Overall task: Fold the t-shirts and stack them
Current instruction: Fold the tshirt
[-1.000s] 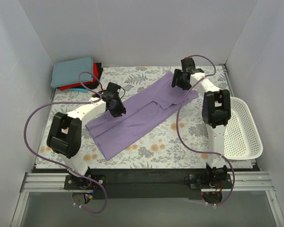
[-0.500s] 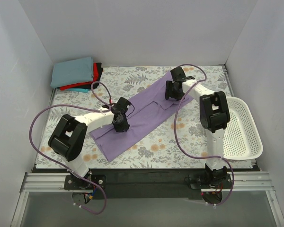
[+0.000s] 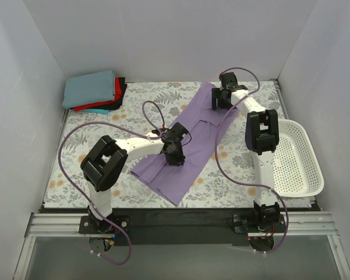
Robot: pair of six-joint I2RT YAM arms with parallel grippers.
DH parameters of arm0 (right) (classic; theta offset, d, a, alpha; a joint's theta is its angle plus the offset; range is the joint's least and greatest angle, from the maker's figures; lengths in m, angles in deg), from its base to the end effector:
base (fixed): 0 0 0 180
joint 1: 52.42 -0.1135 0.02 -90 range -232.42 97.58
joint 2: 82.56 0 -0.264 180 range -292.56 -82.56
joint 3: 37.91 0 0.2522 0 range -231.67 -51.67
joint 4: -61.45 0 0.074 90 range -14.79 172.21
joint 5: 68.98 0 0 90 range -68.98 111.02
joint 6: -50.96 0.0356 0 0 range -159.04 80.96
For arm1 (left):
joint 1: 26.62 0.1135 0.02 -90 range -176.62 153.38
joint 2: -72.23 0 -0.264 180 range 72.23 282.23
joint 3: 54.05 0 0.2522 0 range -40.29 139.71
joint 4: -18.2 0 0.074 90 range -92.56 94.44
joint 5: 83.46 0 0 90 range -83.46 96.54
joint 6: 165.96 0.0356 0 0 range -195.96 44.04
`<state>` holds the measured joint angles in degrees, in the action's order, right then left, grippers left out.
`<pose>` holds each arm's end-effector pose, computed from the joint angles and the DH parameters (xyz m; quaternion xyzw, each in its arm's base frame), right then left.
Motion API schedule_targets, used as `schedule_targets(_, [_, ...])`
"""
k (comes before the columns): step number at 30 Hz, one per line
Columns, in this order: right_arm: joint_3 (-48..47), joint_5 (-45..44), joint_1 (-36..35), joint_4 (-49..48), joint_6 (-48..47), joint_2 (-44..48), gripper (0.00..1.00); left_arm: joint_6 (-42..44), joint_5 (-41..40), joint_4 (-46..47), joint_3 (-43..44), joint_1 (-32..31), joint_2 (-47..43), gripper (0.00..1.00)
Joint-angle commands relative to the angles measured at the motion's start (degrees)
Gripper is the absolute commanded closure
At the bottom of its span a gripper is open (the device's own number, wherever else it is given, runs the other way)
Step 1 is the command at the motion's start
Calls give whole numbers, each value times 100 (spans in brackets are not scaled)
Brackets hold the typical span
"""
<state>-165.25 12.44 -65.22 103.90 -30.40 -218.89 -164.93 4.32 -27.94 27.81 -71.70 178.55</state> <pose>0.5162 0.1118 0.1710 -0.0095 0.9415 -0.0081 0.3366 0.2553 -0.2540 0.1591 -0.3713 0.9129 -0.1476 0.0833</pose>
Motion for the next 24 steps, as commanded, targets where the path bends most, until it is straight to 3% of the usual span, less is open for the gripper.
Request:
schedule_targets(1, [-663,-22,32,49,-460,-420,19,-235,775,346,405,-299,424,77])
schedule_targets(5, [-973,137,14,49,-486,-474,15,-16,961,478,1090,-317,539,69])
schedule_targets(10, [-763,-135,23,58,-197,-8,12,581,286,-57,1452,42,205,66])
schedule_targets(17, [-191,-170,-179,-82,400,748,12,1364,-1323,-717,1189,491,-164,63])
schedule_targets(24, [-314,93,-504,-91,1025,415,12,1286,-1255,-471,223,966,-314,62])
